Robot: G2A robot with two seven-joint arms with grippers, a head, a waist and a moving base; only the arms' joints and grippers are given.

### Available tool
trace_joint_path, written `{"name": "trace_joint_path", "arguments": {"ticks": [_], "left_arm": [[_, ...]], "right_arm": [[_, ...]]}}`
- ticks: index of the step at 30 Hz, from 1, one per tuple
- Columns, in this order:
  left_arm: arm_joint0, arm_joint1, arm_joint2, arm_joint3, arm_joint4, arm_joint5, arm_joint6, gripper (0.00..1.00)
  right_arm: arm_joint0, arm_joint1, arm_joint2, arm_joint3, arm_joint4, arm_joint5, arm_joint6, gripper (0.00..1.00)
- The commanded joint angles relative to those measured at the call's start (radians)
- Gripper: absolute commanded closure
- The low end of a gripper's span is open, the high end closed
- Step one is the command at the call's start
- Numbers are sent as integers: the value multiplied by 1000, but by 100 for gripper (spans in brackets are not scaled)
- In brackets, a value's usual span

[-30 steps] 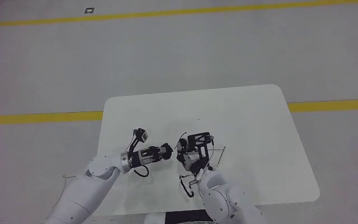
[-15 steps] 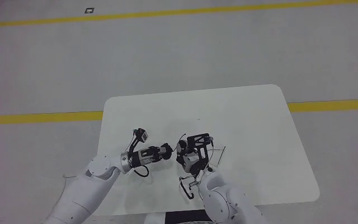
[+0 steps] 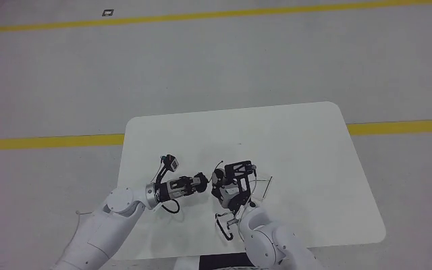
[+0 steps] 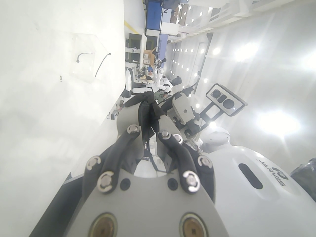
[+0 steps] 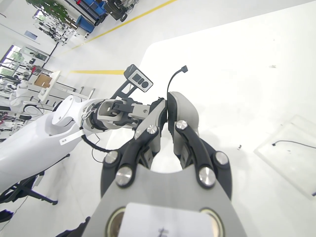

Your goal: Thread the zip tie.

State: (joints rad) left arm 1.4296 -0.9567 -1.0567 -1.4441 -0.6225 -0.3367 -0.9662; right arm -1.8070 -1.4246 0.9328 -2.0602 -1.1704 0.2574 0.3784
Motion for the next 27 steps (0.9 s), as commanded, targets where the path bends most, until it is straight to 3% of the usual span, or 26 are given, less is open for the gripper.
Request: {"name": "trace_joint_path", "arguments": {"ticks": [1, 27], "left_arm": [[0, 0, 0, 0, 0, 0, 0, 100], [0, 0, 0, 0, 0, 0, 0, 100]], "right_arm": [[1, 2, -2, 0, 1, 2, -1, 100], [20, 23, -29, 0, 18, 32, 7, 100]]}}
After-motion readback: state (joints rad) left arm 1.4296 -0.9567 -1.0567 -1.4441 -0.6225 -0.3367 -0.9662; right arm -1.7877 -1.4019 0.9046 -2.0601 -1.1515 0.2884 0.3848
